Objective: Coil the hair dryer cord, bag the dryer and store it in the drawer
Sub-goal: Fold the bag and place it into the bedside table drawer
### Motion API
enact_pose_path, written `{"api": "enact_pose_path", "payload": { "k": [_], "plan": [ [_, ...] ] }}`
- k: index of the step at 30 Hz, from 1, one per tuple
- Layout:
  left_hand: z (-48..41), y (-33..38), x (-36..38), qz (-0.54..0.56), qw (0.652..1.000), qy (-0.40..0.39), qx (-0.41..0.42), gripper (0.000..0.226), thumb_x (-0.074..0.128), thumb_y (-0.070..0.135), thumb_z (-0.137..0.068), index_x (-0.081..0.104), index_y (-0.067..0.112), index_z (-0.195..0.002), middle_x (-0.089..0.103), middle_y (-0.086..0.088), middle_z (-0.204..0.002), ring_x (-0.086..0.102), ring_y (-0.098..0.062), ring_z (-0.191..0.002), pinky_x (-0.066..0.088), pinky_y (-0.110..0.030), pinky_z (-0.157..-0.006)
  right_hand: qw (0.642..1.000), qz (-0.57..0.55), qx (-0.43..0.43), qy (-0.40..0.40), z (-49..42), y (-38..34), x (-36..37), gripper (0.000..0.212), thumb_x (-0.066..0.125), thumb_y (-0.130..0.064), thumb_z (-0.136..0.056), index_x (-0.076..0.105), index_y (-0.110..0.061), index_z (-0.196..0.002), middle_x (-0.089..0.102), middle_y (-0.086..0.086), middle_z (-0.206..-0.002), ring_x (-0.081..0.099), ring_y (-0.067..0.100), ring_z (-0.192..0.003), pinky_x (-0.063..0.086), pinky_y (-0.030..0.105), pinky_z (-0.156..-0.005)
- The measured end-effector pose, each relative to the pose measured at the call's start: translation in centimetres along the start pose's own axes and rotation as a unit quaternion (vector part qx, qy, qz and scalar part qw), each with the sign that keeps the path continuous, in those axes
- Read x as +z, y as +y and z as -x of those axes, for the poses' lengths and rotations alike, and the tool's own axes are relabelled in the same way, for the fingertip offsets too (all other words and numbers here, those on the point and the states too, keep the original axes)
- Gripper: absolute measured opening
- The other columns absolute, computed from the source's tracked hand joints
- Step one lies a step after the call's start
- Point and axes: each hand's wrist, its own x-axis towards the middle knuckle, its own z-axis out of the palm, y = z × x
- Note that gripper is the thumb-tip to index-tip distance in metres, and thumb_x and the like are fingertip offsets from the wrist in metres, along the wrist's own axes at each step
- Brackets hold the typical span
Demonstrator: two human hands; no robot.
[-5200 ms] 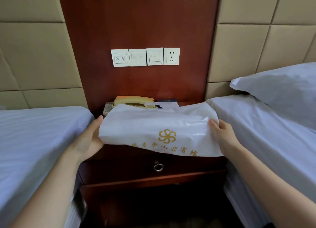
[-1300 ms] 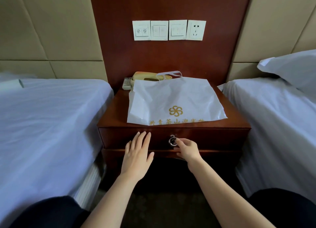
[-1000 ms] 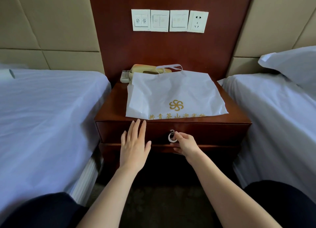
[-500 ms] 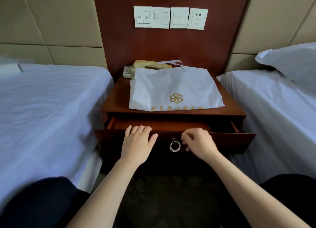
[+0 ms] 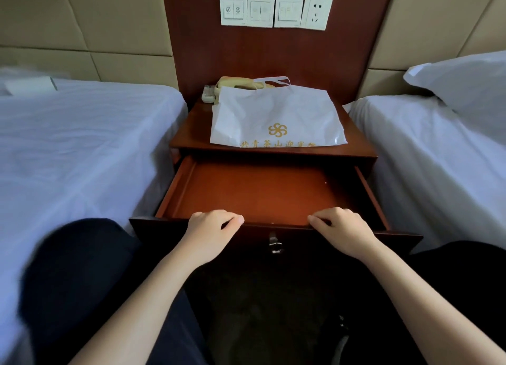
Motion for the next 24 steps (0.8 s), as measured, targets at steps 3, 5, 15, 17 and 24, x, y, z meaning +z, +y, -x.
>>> {"api": "enact_pose_path", "payload": {
  "k": [3,5,15,17,24],
  "plan": [
    [1.5,0.2,-0.3,0.019,0.999,-0.031,-0.013,0.038,0.036,0.043,-0.097,0.068,0.029,-0.112,0.065,0.011,-0.122,0.054,-0.008,-0.119,0.035,-0.033,-0.107,1.000,-0.007,0.005,-0.021,0.7,0.3,0.0,0.043,0.044,-0.048,-0.092,0.067,-0.014,-0.079,0.070,0.003,-0.085,0.063,0.025,-0.082,0.051,0.038,-0.078],
    [2.3,0.3,-0.6,0.007,0.998,-0.056,-0.011,0.038,0.036,0.045,-0.097,0.069,0.031,-0.110,0.066,0.012,-0.119,0.055,-0.008,-0.116,0.040,-0.029,-0.100,0.999,0.001,0.001,-0.043,1.1,0.1,0.0,0.050,0.042,-0.049,-0.093,0.054,-0.015,-0.060,0.060,0.001,-0.068,0.058,0.027,-0.073,0.047,0.036,-0.072],
    [-3.7,3.2,-4.8,-0.068,0.955,-0.288,0.013,0.041,0.036,0.041,-0.098,0.069,0.018,-0.106,0.072,0.005,-0.094,0.070,-0.007,-0.084,0.046,-0.028,-0.093,0.969,-0.040,0.003,-0.243,-2.3,-1.1,-2.9,0.045,0.041,-0.046,-0.095,0.067,-0.018,-0.073,0.071,0.000,-0.076,0.063,0.012,-0.059,0.051,0.026,-0.066],
    [-6.0,3.6,-5.5,-0.068,0.951,-0.301,0.023,0.041,0.036,0.039,-0.099,0.066,0.014,-0.112,0.072,0.001,-0.098,0.071,-0.010,-0.085,0.044,-0.029,-0.097,0.962,-0.110,-0.008,-0.249,-4.5,-1.2,-4.0,0.040,0.042,-0.038,-0.097,0.067,-0.013,-0.079,0.072,0.004,-0.074,0.067,0.013,-0.062,0.049,0.023,-0.059],
    [-14.8,3.4,-8.1,-0.011,0.995,-0.100,0.005,0.035,0.045,0.039,-0.095,0.066,0.012,-0.105,0.069,-0.005,-0.102,0.068,-0.015,-0.088,0.048,-0.031,-0.083,0.989,-0.141,-0.014,-0.051,-15.1,-1.3,-8.4,0.030,0.046,-0.023,-0.095,0.069,-0.004,-0.090,0.072,0.011,-0.085,0.067,0.019,-0.073,0.048,0.024,-0.064]
  ]
}}
